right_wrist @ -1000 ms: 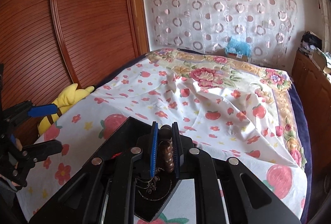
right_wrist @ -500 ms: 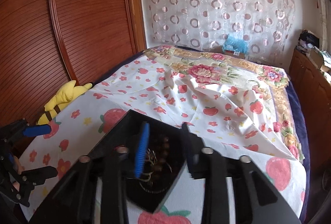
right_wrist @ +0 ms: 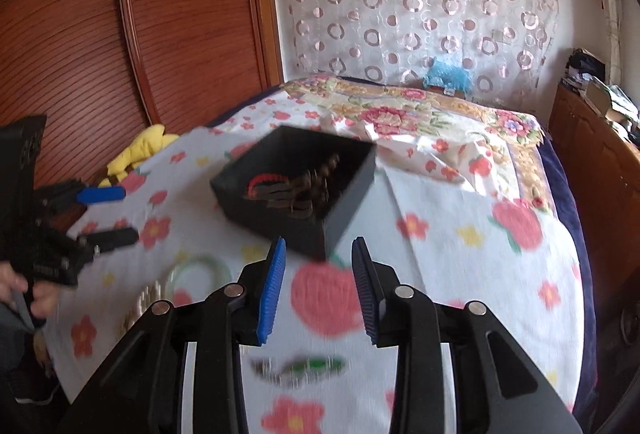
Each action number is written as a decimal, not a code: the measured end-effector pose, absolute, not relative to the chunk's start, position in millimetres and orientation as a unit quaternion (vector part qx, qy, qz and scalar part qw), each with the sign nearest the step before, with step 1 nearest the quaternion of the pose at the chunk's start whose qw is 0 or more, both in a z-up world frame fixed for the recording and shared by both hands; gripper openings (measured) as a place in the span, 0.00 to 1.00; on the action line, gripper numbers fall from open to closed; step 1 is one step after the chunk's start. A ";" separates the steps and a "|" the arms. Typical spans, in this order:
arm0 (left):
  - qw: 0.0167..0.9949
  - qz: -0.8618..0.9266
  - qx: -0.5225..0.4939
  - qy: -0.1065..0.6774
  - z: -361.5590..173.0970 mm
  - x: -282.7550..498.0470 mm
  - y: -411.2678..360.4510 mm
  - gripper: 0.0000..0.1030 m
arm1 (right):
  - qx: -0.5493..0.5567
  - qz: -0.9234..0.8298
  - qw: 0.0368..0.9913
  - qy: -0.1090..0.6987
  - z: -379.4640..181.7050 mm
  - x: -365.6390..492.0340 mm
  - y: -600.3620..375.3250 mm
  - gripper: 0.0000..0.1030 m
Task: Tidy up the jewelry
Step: 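Withdraw both tools from the box back to the remaining jewelry, then grasp the green-stone earrings with the right tool while the left tool approaches the jade bangle, then lift the jade bangle with the left tool while the right tool carries the earrings to the box, then lower the bangle into the box with the left tool while the right tool releases the earrings there, then move the left tool to the pearl necklace and close on it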
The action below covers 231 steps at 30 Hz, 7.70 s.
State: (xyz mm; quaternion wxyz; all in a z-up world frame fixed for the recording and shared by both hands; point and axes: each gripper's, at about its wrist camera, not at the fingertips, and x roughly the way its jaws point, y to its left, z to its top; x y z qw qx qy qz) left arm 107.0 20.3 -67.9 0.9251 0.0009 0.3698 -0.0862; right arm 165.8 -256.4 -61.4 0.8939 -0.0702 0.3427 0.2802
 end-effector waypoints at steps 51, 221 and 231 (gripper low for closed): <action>0.908 -0.097 0.012 0.407 -91.4 102.8 4.2 0.84 | -0.109 0.238 0.863 0.432 -125.3 153.5 -242.5 0.15; 0.898 -0.118 0.012 0.425 -100.3 85.7 10.5 0.24 | -0.058 0.324 0.865 0.379 -106.2 65.7 -219.4 0.35; 0.889 -0.130 0.005 0.440 -106.0 90.2 6.8 0.20 | -0.059 0.333 0.859 0.385 -116.5 59.7 -217.0 0.36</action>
